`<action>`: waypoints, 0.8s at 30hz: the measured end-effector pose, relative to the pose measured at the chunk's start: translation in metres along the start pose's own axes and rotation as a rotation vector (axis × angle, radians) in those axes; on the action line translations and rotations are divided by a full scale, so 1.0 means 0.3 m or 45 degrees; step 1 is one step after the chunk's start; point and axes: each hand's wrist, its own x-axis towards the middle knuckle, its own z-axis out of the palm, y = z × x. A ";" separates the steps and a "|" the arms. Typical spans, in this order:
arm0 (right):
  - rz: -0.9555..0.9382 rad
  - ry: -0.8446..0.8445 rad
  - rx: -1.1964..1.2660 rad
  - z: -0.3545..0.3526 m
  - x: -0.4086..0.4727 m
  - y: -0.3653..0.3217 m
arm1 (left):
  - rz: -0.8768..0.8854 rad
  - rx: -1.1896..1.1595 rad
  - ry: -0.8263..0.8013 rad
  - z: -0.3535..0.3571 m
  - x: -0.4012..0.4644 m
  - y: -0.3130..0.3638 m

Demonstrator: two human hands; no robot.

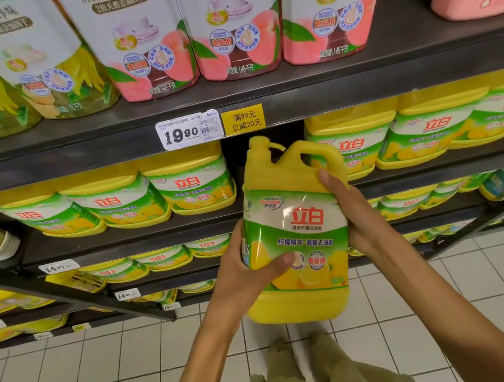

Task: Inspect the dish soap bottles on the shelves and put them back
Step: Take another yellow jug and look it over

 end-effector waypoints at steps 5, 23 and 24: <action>-0.232 -0.025 -0.047 0.000 -0.045 -0.003 | 0.146 0.086 -0.070 -0.025 0.011 -0.028; -0.422 -0.180 -0.568 0.009 0.016 -0.029 | 0.054 0.098 -0.013 -0.029 0.149 -0.097; -0.423 -0.166 -0.561 0.012 0.031 -0.019 | 0.047 0.103 -0.002 -0.033 0.157 -0.098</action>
